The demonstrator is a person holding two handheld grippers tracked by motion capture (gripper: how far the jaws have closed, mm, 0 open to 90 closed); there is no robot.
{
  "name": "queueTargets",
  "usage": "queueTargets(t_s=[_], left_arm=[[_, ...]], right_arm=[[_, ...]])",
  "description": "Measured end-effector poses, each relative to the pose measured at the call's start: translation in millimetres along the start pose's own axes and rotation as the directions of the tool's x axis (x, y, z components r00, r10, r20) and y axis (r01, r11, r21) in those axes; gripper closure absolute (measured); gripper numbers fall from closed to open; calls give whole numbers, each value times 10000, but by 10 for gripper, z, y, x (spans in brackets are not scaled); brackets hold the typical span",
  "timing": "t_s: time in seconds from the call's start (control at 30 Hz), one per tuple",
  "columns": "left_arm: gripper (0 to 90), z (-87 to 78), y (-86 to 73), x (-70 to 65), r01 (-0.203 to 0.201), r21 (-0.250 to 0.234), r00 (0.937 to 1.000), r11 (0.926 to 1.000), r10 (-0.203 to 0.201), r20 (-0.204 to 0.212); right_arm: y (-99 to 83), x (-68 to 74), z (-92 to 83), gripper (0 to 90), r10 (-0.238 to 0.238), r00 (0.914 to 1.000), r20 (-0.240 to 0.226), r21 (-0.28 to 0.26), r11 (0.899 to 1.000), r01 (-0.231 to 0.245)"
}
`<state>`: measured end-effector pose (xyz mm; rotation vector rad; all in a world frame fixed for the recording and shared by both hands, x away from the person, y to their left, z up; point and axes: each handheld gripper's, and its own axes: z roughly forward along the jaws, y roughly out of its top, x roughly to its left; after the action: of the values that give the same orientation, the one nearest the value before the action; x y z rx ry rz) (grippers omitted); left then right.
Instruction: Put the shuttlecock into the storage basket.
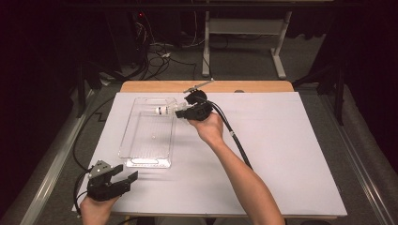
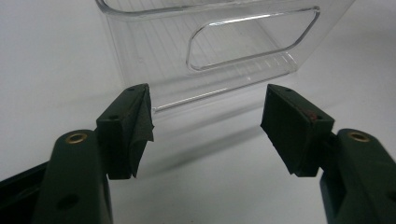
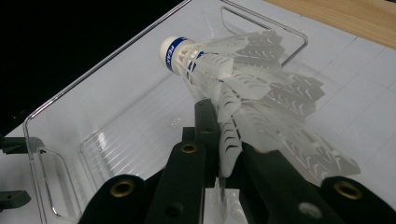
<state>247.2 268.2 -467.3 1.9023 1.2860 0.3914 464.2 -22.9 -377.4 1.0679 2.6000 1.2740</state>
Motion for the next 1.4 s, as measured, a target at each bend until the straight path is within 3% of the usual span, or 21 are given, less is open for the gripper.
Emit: queueTargets(t_s=[0.47, 1.4], left_arm=[[342, -3, -1, -18, -80, -7, 10000, 10000, 80, 23], [345, 9, 6, -5, -111, 33, 9999, 9999, 111, 37]], right_arm=[[94, 126, 205, 893, -64, 9999, -132, 142, 9999, 65], [223, 239, 422, 891, -416, 9991, 1, 536, 9977, 415]])
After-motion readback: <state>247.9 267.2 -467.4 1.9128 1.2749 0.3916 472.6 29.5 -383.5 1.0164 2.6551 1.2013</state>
